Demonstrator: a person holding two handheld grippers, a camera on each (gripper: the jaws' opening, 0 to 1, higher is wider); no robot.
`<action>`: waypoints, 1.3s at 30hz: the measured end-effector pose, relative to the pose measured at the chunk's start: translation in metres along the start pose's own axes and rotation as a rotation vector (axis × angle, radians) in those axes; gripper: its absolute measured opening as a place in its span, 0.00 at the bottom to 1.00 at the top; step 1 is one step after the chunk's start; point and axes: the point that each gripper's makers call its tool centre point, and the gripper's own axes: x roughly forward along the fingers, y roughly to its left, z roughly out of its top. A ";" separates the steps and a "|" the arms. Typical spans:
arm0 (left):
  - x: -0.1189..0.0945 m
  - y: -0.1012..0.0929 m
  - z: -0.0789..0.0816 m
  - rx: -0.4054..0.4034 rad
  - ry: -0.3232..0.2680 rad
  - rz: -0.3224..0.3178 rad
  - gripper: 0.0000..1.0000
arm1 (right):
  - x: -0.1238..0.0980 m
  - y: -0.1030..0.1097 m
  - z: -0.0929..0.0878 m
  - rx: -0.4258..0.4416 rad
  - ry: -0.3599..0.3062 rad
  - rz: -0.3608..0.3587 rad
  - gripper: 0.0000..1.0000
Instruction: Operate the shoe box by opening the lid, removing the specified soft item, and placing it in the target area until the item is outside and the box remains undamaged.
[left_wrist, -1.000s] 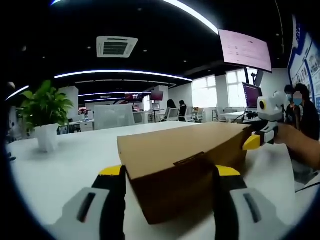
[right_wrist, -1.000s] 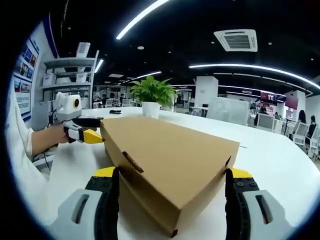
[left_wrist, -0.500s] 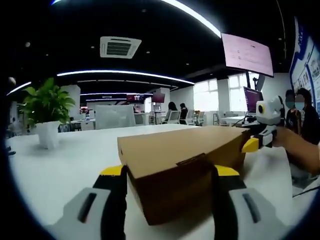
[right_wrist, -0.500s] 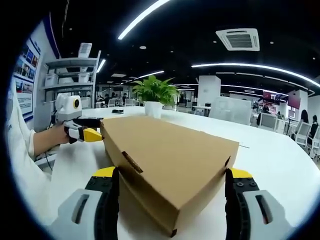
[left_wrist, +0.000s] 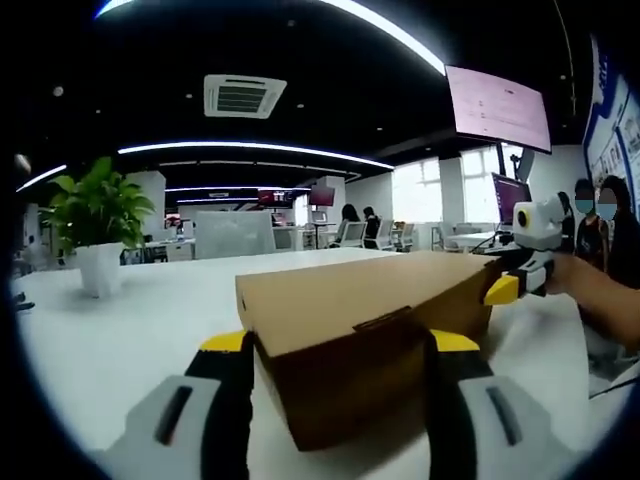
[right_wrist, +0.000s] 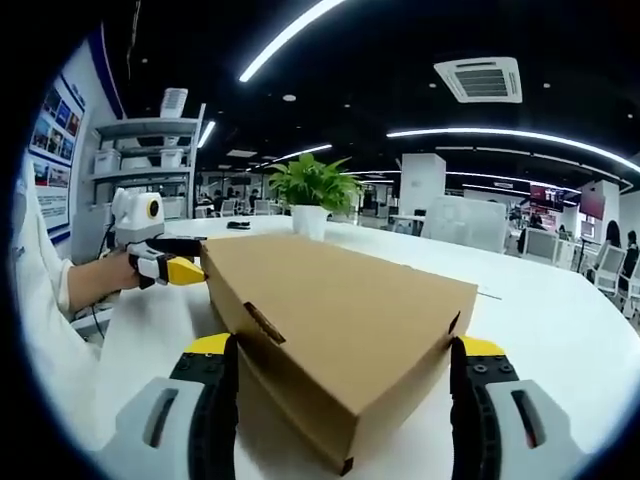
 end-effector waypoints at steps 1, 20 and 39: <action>0.000 0.000 0.000 -0.001 0.002 0.001 0.71 | 0.000 0.000 0.000 0.000 -0.003 0.000 0.90; 0.003 0.000 -0.001 0.002 0.040 0.025 0.74 | -0.001 0.003 0.000 0.017 0.069 -0.037 0.89; -0.015 0.003 0.011 -0.034 0.001 -0.009 0.62 | -0.016 0.007 0.010 0.004 0.029 -0.058 0.83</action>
